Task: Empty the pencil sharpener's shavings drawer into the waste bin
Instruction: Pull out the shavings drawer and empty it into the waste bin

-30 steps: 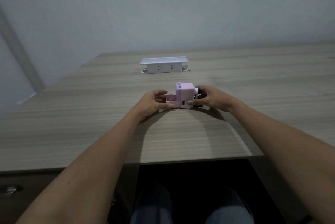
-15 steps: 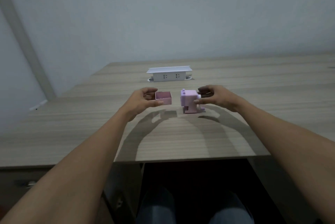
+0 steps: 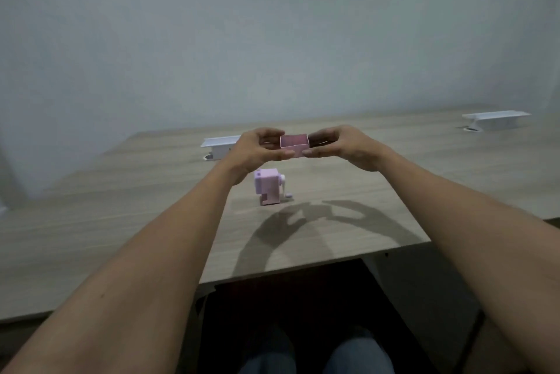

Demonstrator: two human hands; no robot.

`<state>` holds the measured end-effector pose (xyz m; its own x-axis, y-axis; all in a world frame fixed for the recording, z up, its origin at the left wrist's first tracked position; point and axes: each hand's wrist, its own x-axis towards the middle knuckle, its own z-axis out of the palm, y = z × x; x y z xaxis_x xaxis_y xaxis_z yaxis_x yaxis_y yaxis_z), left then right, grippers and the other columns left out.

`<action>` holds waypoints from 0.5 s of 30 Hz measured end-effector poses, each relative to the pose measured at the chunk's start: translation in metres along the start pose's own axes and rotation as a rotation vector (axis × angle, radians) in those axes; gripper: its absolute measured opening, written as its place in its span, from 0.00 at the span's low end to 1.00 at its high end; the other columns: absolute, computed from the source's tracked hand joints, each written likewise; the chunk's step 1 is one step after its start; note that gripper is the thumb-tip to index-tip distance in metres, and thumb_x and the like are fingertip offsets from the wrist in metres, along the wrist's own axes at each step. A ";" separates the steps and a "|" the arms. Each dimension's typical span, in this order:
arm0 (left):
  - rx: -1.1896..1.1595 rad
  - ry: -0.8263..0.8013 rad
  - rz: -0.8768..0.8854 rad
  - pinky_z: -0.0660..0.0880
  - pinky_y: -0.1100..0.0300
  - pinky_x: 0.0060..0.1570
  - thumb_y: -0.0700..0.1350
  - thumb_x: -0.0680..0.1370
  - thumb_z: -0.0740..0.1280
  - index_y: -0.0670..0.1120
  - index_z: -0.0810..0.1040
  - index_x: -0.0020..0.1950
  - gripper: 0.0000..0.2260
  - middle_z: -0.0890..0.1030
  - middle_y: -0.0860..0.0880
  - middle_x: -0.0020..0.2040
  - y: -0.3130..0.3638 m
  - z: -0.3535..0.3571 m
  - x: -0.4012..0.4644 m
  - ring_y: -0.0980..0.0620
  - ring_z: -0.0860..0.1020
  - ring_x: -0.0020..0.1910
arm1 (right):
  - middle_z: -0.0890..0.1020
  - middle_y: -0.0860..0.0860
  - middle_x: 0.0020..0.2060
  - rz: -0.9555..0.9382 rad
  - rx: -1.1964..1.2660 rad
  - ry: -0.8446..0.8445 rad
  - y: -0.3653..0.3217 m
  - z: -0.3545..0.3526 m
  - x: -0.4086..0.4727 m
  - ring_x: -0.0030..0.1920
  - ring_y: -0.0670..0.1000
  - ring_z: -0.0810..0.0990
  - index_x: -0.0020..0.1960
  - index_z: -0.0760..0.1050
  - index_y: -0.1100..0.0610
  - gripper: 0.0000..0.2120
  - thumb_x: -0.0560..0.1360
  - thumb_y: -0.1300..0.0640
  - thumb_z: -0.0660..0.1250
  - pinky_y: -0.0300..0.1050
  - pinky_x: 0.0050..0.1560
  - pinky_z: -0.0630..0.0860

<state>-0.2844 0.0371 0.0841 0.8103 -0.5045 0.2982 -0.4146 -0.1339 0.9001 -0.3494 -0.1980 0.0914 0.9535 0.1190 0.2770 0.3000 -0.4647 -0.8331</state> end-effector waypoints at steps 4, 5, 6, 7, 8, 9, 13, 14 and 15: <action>-0.046 -0.047 0.037 0.79 0.58 0.61 0.41 0.68 0.81 0.41 0.76 0.69 0.31 0.84 0.45 0.60 0.014 0.041 0.015 0.50 0.84 0.59 | 0.87 0.52 0.57 0.010 0.004 0.060 0.001 -0.035 -0.028 0.64 0.55 0.82 0.62 0.83 0.56 0.23 0.68 0.53 0.80 0.56 0.70 0.73; -0.062 -0.063 0.046 0.79 0.59 0.61 0.41 0.68 0.81 0.41 0.76 0.69 0.31 0.84 0.45 0.61 0.017 0.053 0.018 0.50 0.84 0.59 | 0.87 0.52 0.57 0.020 0.002 0.077 0.002 -0.044 -0.036 0.63 0.54 0.82 0.62 0.83 0.57 0.23 0.68 0.54 0.80 0.54 0.69 0.75; -0.076 -0.082 0.052 0.79 0.59 0.61 0.41 0.68 0.81 0.40 0.76 0.69 0.31 0.84 0.45 0.61 0.020 0.065 0.022 0.50 0.84 0.59 | 0.87 0.52 0.57 0.033 0.004 0.099 0.005 -0.055 -0.045 0.62 0.53 0.83 0.62 0.83 0.57 0.22 0.69 0.56 0.80 0.51 0.67 0.76; -0.094 -0.103 0.055 0.79 0.60 0.60 0.40 0.68 0.81 0.40 0.76 0.69 0.31 0.84 0.45 0.61 0.023 0.078 0.025 0.50 0.84 0.59 | 0.87 0.52 0.56 0.046 0.003 0.121 0.007 -0.065 -0.055 0.62 0.52 0.83 0.63 0.83 0.58 0.22 0.70 0.57 0.79 0.48 0.65 0.77; -0.110 -0.129 0.058 0.79 0.60 0.59 0.40 0.69 0.80 0.39 0.76 0.69 0.30 0.84 0.45 0.61 0.026 0.090 0.028 0.50 0.84 0.59 | 0.87 0.52 0.56 0.056 0.001 0.141 0.009 -0.074 -0.065 0.61 0.50 0.84 0.63 0.82 0.58 0.22 0.70 0.58 0.79 0.45 0.63 0.77; -0.126 -0.165 0.062 0.79 0.61 0.59 0.40 0.69 0.80 0.39 0.76 0.69 0.30 0.85 0.45 0.60 0.029 0.105 0.031 0.50 0.84 0.58 | 0.87 0.52 0.56 0.067 -0.005 0.159 0.012 -0.085 -0.078 0.60 0.49 0.84 0.63 0.82 0.59 0.22 0.70 0.59 0.79 0.42 0.61 0.77; -0.159 -0.271 0.079 0.79 0.63 0.57 0.41 0.71 0.79 0.39 0.78 0.67 0.25 0.86 0.45 0.59 0.041 0.159 0.033 0.51 0.84 0.58 | 0.87 0.51 0.57 0.110 -0.045 0.210 0.021 -0.122 -0.122 0.61 0.48 0.84 0.63 0.82 0.59 0.22 0.70 0.59 0.79 0.41 0.63 0.76; -0.167 -0.290 0.080 0.79 0.63 0.57 0.41 0.71 0.79 0.40 0.79 0.67 0.25 0.86 0.45 0.58 0.044 0.173 0.033 0.51 0.84 0.58 | 0.87 0.51 0.57 0.126 -0.054 0.225 0.024 -0.130 -0.134 0.61 0.49 0.83 0.63 0.82 0.58 0.23 0.69 0.58 0.79 0.43 0.64 0.75; -0.173 -0.309 0.082 0.79 0.64 0.57 0.41 0.72 0.78 0.40 0.79 0.67 0.25 0.86 0.45 0.58 0.046 0.186 0.032 0.51 0.84 0.58 | 0.87 0.51 0.57 0.143 -0.059 0.240 0.027 -0.139 -0.145 0.62 0.49 0.83 0.63 0.82 0.58 0.23 0.69 0.57 0.80 0.44 0.66 0.75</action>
<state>-0.3548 -0.1443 0.0763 0.6029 -0.7449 0.2858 -0.3758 0.0508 0.9253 -0.4839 -0.3497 0.0954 0.9496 -0.1595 0.2699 0.1538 -0.5132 -0.8443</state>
